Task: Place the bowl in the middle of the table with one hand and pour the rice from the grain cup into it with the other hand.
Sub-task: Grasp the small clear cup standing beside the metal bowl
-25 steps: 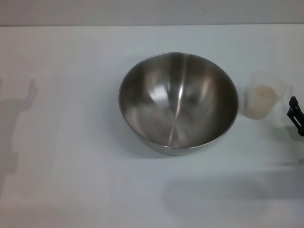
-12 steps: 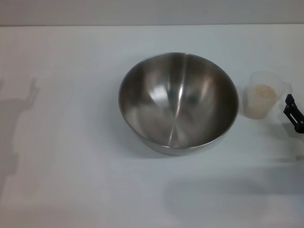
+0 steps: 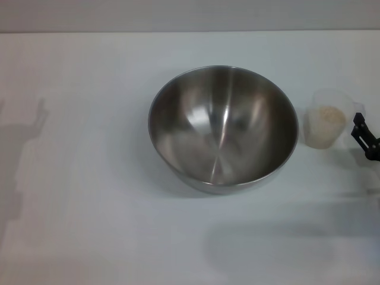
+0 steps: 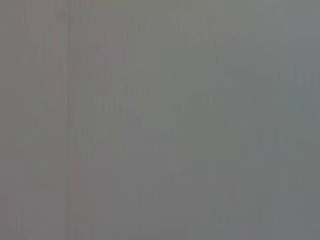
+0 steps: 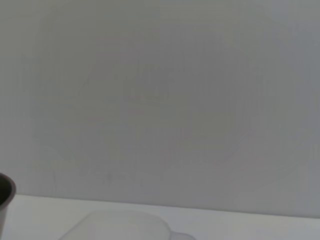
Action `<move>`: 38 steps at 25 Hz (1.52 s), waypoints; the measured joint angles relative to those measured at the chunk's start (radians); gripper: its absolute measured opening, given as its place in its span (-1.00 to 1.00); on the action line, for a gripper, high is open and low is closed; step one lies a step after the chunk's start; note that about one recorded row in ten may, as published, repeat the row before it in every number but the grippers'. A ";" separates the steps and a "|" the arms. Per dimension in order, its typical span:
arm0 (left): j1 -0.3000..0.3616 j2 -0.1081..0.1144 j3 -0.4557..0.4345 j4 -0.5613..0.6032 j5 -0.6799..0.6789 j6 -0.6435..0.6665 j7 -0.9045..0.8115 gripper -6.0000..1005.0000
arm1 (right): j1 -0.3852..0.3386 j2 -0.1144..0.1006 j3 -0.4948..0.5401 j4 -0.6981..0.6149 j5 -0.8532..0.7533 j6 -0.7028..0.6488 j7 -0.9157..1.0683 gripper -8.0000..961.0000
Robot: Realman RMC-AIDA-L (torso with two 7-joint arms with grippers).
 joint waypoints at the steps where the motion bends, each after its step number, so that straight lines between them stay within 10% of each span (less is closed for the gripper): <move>1: 0.000 0.000 0.000 0.000 0.000 0.000 0.000 0.71 | 0.002 0.000 0.001 0.000 0.000 0.005 0.000 0.72; 38: 0.009 0.000 0.000 0.000 0.000 0.000 0.000 0.71 | 0.058 -0.002 0.009 -0.028 0.004 0.050 0.000 0.70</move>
